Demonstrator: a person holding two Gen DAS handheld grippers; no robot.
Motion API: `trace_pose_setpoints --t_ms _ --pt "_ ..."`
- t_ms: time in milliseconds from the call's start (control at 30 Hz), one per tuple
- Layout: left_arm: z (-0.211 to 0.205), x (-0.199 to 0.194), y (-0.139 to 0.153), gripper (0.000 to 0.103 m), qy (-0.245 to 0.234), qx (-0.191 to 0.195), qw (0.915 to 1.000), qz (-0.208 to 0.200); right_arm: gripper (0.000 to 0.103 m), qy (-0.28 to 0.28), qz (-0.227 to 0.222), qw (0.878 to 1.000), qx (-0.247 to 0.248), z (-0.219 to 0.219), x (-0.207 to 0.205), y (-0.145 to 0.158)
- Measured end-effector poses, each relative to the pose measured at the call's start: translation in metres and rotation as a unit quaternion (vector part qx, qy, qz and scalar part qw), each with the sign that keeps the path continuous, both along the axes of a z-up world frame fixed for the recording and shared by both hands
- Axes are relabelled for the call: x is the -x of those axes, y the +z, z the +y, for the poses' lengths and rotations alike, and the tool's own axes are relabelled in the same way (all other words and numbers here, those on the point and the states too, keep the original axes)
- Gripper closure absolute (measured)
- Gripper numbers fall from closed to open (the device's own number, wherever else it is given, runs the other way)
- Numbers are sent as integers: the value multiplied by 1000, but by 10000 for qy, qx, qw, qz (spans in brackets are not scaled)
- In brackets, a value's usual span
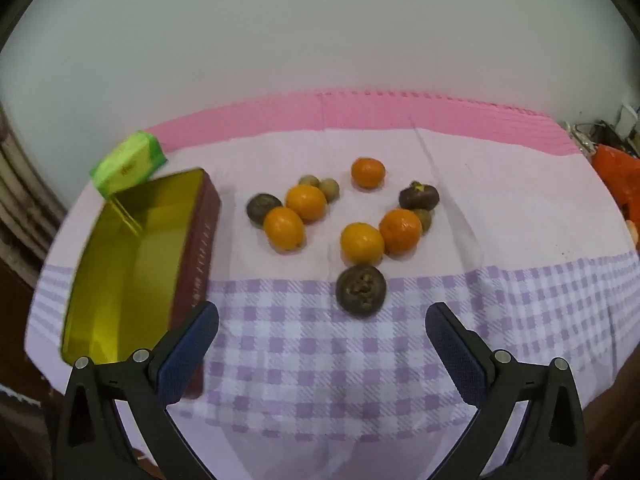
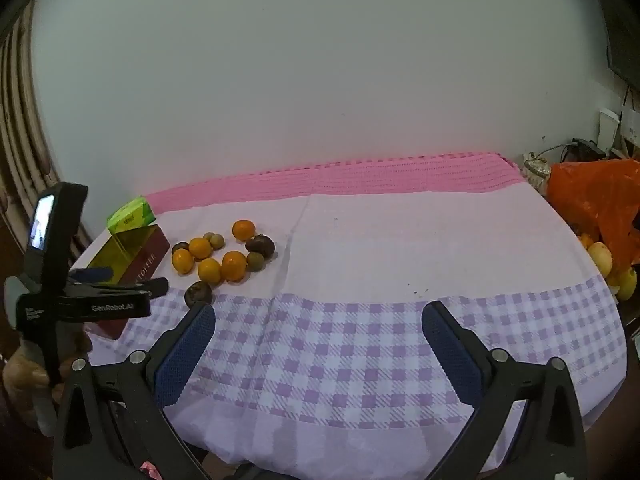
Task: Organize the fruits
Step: 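Reach the left gripper to the dark mangosteen and close on it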
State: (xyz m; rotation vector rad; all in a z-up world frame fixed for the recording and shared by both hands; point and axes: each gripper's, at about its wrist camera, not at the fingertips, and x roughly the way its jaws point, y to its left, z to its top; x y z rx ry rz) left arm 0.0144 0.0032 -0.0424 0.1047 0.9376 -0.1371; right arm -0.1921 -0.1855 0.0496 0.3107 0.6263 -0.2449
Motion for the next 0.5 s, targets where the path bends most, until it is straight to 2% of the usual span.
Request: trace_pose_setpoints --t_ms 100,267,367,500 --pt "10 -7 -14 0 -180 318 9992 177 0 75 72 9999 -128 -5 -2 -1" --pt "-8 -23 -33 1 -366 226 9977 525 0 117 102 9995 -276 -3 -3 -11" --pt "-9 -30 -38 5 -484 451 9957 645 0 93 127 9994 -300 -5 -3 -13" --pt "-11 -50 -38 8 -511 555 9939 799 0 70 203 9988 -436 -7 -5 -19"
